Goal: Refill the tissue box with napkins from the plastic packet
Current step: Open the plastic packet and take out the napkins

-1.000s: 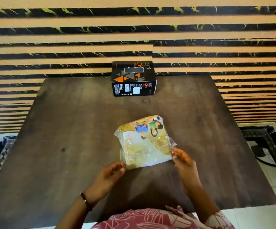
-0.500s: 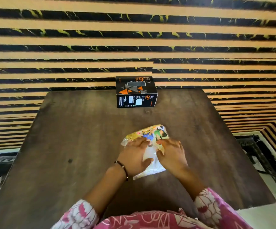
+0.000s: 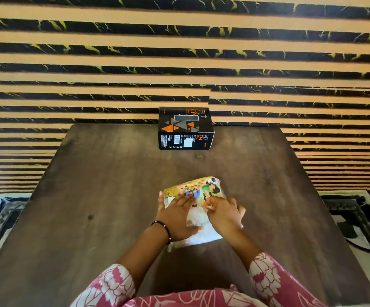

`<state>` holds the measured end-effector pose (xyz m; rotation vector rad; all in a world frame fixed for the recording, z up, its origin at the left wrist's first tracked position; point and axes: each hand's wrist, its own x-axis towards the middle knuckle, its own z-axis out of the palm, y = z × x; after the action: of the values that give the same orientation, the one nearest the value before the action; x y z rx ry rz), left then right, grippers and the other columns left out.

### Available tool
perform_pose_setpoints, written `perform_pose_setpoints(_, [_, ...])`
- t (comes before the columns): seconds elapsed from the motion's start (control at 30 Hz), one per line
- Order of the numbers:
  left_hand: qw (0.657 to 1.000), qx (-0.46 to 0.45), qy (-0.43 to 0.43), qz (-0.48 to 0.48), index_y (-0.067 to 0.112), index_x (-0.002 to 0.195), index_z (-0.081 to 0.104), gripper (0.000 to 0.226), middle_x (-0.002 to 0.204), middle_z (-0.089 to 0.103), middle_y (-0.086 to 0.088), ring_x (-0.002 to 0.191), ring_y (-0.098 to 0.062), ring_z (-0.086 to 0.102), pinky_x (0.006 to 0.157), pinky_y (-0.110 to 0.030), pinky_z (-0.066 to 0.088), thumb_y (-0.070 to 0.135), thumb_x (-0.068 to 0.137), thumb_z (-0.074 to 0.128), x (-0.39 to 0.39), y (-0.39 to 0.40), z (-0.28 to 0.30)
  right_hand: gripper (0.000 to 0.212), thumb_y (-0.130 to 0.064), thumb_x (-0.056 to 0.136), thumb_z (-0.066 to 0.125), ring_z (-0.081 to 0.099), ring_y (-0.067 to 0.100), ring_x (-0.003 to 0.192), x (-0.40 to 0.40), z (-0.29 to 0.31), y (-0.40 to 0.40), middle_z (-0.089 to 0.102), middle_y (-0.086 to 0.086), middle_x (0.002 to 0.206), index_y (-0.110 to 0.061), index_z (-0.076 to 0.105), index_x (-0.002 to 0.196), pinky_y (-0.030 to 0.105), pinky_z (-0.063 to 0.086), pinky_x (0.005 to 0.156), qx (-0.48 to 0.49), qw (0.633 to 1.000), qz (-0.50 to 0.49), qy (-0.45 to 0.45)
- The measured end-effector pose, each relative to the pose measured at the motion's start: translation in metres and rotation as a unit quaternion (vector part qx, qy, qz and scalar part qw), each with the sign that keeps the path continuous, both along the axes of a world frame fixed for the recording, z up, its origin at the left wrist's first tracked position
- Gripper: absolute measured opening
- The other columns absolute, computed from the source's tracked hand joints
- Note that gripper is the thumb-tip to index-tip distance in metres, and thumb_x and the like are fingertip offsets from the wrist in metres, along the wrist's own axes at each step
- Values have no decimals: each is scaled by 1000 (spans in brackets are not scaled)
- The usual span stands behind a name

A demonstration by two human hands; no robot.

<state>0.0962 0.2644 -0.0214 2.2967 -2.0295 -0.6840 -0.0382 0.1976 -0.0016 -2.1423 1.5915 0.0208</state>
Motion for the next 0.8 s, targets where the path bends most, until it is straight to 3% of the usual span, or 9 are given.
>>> perform_pose_setpoints(0.13, [996,35,60,58,40,141,22,69,154,20,14,144,-8,8,98,-69,-24,71,81,34,2,-4,9,29,-13,84,49,35,14,117,-6,-5,-1,57,-10,101,-31,67,97,31,13,82,44,995,-27,-87])
perform_pose_setpoints(0.27, [982,60,137,114,42,138,31,49,152,27,13,144,-8,10,97,-64,-28,57,92,26,0,-6,24,29,-19,86,48,34,18,121,-10,-10,0,58,2,114,-29,64,107,32,16,85,60,995,-16,-81])
perform_pose_setpoints(0.43, [985,56,120,113,38,140,28,52,154,23,12,144,-11,6,100,-66,-26,56,92,29,-5,-6,18,27,-37,87,53,36,18,121,-8,-9,-2,61,-1,117,-33,63,111,36,22,89,44,997,21,-53])
perform_pose_setpoints(0.57, [984,37,123,121,38,140,29,50,154,24,11,144,-11,7,101,-65,-26,54,92,30,-7,-6,8,17,-36,86,53,37,16,119,-11,-16,-5,61,-7,115,-41,68,95,33,19,84,56,993,8,-100])
perform_pose_setpoints(0.67, [979,38,149,137,38,139,32,44,153,27,11,144,-10,8,101,-62,-25,48,96,24,-7,-6,13,27,-27,87,47,36,16,116,-10,-20,-4,61,-8,114,-42,69,86,31,15,81,56,991,3,-121])
perform_pose_setpoints(0.8, [976,50,156,143,30,140,33,44,153,26,6,144,-14,9,105,-61,-20,38,99,17,-9,-6,23,19,-27,85,53,39,18,118,-13,-17,-4,61,-4,115,-32,64,100,35,21,87,38,992,17,-120])
